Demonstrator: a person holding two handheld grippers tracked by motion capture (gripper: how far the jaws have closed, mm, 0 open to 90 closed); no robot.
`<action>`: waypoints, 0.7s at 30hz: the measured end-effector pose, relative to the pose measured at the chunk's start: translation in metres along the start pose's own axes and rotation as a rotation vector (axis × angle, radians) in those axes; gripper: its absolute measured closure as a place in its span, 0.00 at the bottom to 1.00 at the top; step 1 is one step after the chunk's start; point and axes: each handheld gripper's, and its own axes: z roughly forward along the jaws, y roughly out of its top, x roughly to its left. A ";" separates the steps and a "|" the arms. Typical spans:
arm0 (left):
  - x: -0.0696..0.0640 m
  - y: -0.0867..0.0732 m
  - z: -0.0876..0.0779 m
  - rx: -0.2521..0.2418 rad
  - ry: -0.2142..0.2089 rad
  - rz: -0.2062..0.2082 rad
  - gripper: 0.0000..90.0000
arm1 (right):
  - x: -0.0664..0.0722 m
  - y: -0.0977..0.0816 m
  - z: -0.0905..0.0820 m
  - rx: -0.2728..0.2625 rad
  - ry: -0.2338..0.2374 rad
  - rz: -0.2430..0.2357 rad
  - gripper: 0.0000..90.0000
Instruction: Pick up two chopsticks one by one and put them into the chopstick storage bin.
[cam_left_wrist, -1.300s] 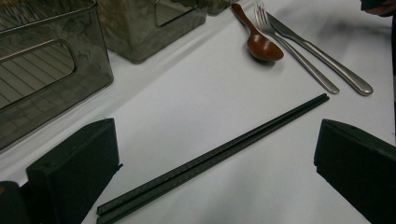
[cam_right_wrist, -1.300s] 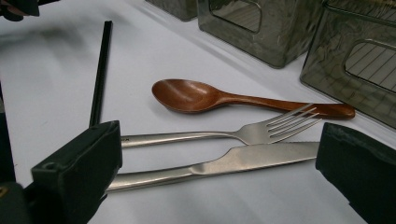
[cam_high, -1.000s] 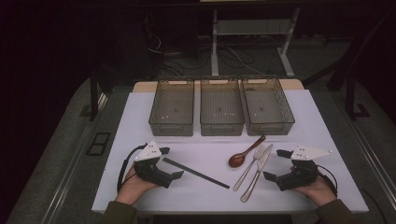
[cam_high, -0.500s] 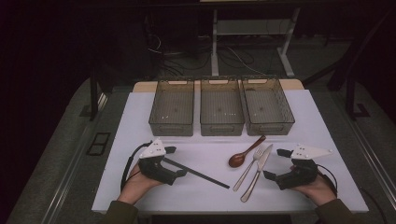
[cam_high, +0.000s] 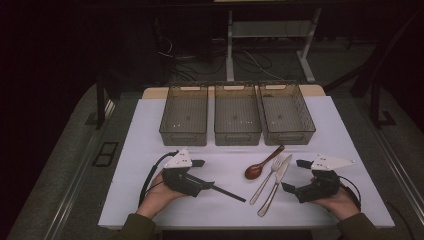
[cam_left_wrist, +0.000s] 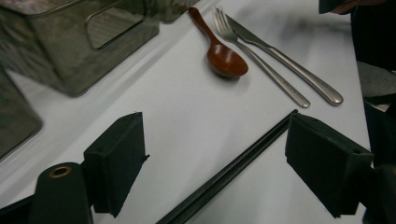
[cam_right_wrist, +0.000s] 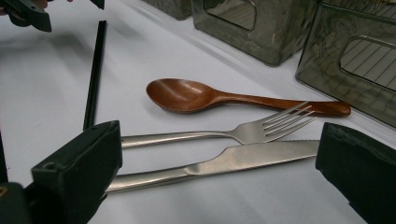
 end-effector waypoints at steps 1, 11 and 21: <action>-0.001 0.001 0.002 0.007 -0.007 0.005 0.23 | 0.000 0.000 0.000 0.001 0.000 0.000 0.00; -0.012 0.011 0.028 0.042 -0.094 0.053 0.35 | 0.000 0.000 0.000 0.001 -0.001 0.001 0.00; -0.024 0.019 0.052 0.072 -0.171 0.101 0.51 | -0.001 0.000 0.000 0.002 0.000 0.010 0.00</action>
